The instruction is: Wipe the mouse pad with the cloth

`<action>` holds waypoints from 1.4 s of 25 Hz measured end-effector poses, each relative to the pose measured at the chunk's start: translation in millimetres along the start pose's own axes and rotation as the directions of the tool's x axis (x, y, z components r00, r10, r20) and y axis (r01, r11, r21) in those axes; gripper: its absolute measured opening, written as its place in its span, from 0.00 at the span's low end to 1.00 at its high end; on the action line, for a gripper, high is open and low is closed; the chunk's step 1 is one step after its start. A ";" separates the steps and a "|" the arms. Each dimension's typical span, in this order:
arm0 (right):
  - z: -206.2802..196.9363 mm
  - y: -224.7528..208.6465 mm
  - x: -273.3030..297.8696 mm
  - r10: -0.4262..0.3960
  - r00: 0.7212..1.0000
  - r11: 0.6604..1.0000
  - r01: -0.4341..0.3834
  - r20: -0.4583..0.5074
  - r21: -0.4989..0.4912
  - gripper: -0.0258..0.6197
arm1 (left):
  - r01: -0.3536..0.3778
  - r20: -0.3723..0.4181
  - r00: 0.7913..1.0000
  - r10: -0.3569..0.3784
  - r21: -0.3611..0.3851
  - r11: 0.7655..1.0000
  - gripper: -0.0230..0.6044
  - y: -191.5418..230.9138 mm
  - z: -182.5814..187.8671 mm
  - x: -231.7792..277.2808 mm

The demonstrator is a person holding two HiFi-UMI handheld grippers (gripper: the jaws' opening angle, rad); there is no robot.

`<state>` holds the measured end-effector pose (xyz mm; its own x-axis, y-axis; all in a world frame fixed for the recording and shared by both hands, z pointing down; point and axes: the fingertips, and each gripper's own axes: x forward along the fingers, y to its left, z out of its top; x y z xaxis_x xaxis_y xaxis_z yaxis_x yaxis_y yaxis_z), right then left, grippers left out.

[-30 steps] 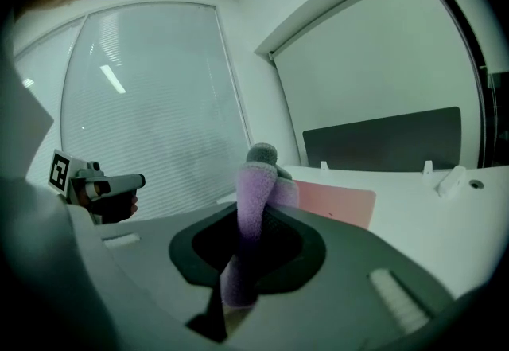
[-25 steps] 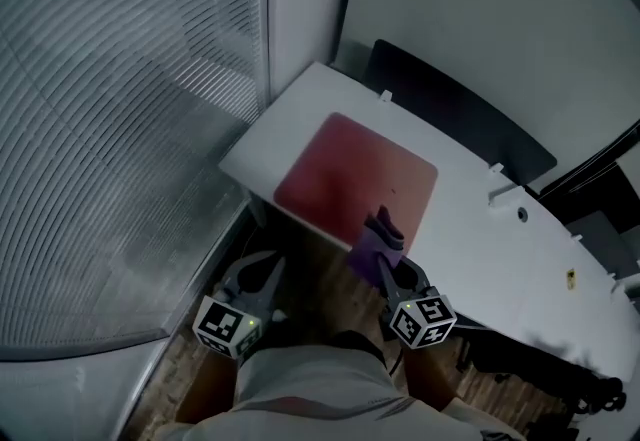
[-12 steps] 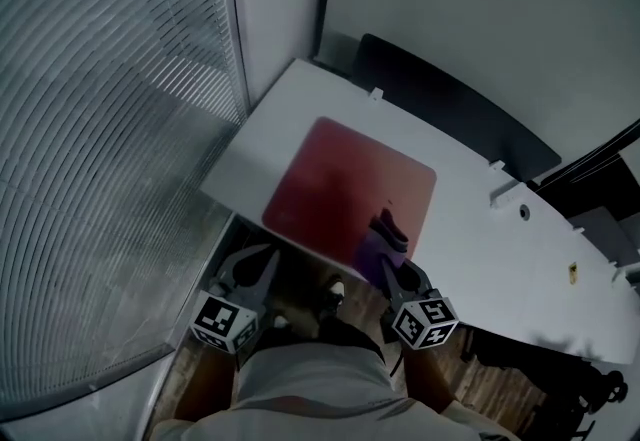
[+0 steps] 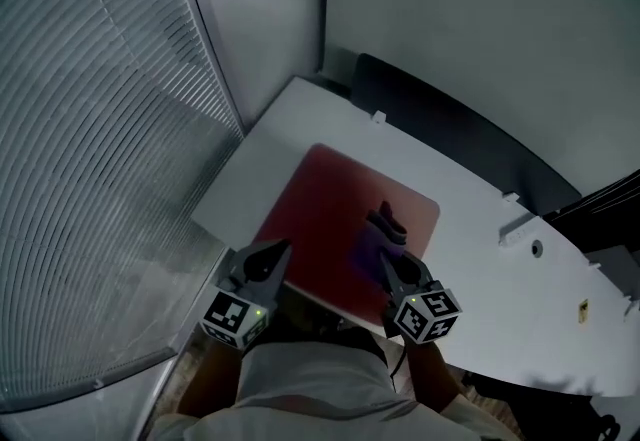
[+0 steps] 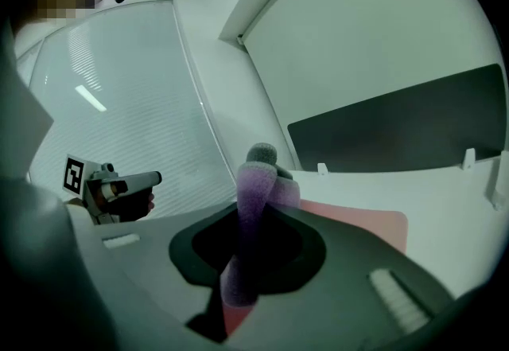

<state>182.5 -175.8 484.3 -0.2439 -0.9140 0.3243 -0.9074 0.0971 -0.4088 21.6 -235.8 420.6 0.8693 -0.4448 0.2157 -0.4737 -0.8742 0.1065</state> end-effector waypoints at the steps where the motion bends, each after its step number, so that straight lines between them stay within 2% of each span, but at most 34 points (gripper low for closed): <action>1: 3.1 -6.6 8.2 0.007 1.000 1.000 -0.007 -0.010 0.010 0.12 | -0.001 -0.002 1.000 0.001 -0.002 1.000 0.04 2.1 1.2 8.5; 9: 11.7 -12.1 101.1 0.086 0.992 0.989 -0.073 -0.096 0.131 0.12 | 0.012 -0.018 1.000 -0.012 -0.027 1.000 0.04 53.5 -3.3 48.2; 17: 18.2 -7.5 241.3 0.085 0.987 0.969 -0.051 -0.134 0.243 0.12 | 0.040 -0.059 0.997 -0.042 -0.031 0.999 0.04 130.7 -15.2 57.7; 22: 7.1 -5.2 317.3 0.085 0.983 0.959 -0.037 -0.161 0.282 0.12 | 0.049 -0.080 0.995 -0.053 -0.059 0.997 0.04 156.1 -32.2 62.6; 28: -20.7 -30.3 362.0 0.020 0.967 0.951 0.060 -0.253 0.304 0.12 | 0.035 -0.073 0.997 -0.041 -0.089 0.995 0.04 168.9 -38.0 62.5; 35: -39.2 -73.5 351.7 -0.075 0.942 0.941 0.175 -0.327 0.291 0.12 | 0.025 -0.082 0.996 -0.030 -0.064 0.998 0.04 169.7 -39.0 80.3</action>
<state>150.1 -489.0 661.8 -0.2738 -0.7397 0.6148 -0.7970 -0.1833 -0.5755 5.5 -412.2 493.9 0.8686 -0.4008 0.2913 -0.4601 -0.8706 0.1741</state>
